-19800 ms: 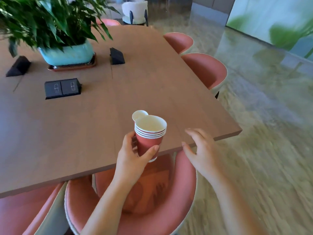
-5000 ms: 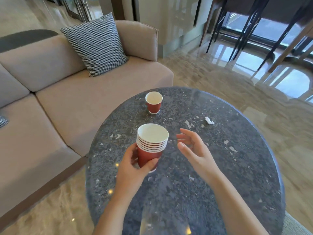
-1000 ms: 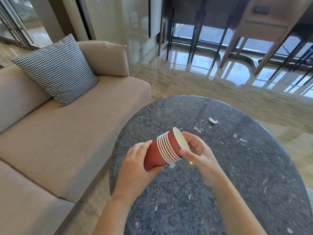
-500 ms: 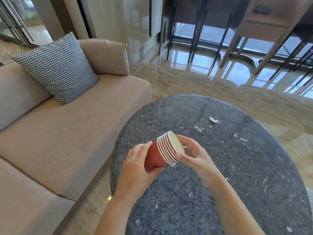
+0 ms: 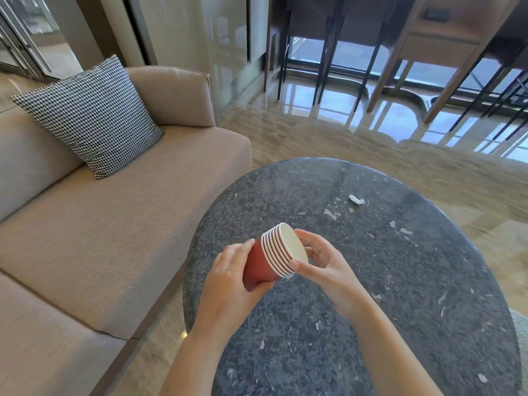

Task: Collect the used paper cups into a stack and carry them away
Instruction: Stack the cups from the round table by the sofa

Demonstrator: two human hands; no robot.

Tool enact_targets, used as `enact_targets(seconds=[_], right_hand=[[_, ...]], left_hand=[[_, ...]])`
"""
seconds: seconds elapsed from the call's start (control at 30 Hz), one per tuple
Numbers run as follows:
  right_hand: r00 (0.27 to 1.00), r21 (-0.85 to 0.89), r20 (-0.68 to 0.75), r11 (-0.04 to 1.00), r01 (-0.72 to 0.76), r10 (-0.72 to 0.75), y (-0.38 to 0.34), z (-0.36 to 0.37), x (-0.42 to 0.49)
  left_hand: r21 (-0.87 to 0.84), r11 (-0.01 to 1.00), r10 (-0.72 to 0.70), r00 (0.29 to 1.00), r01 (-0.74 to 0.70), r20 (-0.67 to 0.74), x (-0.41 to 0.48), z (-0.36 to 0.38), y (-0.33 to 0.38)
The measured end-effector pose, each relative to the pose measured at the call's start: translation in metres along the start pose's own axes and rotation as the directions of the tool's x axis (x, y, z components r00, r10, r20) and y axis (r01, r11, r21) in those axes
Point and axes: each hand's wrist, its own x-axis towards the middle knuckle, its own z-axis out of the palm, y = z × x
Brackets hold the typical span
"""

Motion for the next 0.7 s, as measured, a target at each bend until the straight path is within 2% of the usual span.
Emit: enact_targets(seconds=[0.33, 0.53, 0.7], right_hand=[[0.995, -0.007, -0.088, 0.999, 0.048, -0.049, 0.007, -0.032, -0.015], [0.985, -0.007, -0.161, 0.998, 0.065, -0.066, 0.012, -0.080, -0.025], [0.960, -0.091, -0.265, 0.994, 0.068, -0.090, 0.016, -0.128, -0.023]], left_hand=[[-0.078, 0.996, -0.038, 0.999, 0.041, 0.038, 0.006, 0.034, 0.016], [-0.312, 0.926, -0.204, 0.977, 0.214, 0.063, 0.008, 0.068, 0.035], [-0.393, 0.871, -0.295, 0.954, 0.294, 0.060, 0.013, 0.091, 0.056]])
